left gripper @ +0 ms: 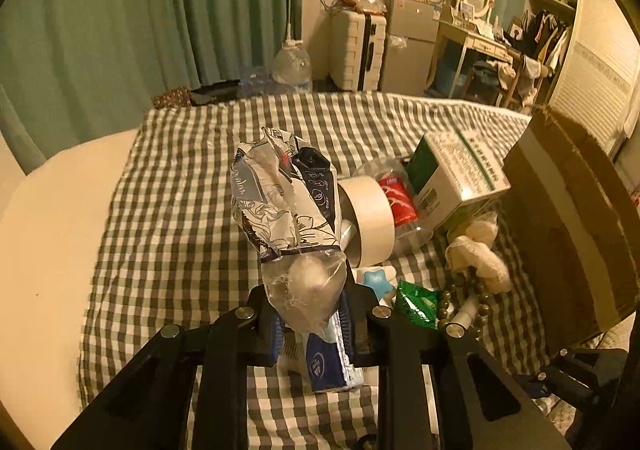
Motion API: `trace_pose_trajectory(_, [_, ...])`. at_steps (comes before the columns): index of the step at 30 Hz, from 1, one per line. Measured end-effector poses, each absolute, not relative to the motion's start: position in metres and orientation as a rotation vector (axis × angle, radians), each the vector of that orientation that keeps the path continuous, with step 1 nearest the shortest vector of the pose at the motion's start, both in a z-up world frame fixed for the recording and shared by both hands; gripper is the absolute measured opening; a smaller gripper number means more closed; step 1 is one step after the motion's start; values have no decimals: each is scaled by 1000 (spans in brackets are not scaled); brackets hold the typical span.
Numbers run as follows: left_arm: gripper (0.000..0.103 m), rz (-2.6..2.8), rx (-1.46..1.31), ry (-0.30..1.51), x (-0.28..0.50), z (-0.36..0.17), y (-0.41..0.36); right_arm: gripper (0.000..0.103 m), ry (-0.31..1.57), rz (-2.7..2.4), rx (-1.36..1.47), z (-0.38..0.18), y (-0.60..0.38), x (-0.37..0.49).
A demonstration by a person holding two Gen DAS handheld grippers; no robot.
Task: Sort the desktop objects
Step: 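Lift and carry the silver bag and white bottle over the cardboard box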
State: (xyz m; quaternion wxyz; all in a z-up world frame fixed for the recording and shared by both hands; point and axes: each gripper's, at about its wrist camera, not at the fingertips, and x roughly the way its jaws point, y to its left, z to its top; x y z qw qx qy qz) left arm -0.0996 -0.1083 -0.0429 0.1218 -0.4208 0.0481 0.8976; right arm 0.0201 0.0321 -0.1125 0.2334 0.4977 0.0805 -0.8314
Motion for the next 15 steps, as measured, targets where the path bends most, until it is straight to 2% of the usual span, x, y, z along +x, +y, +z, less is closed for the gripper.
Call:
trace_pose_trajectory(6, [23,2643,-1175,139,-86,-25,-103,50,271,-2327,1296,-92,18,22])
trace_pose_trajectory(15, [23,2699,-1049,138,-54,18,-94,49,222,-2425,1188,-65,46,9])
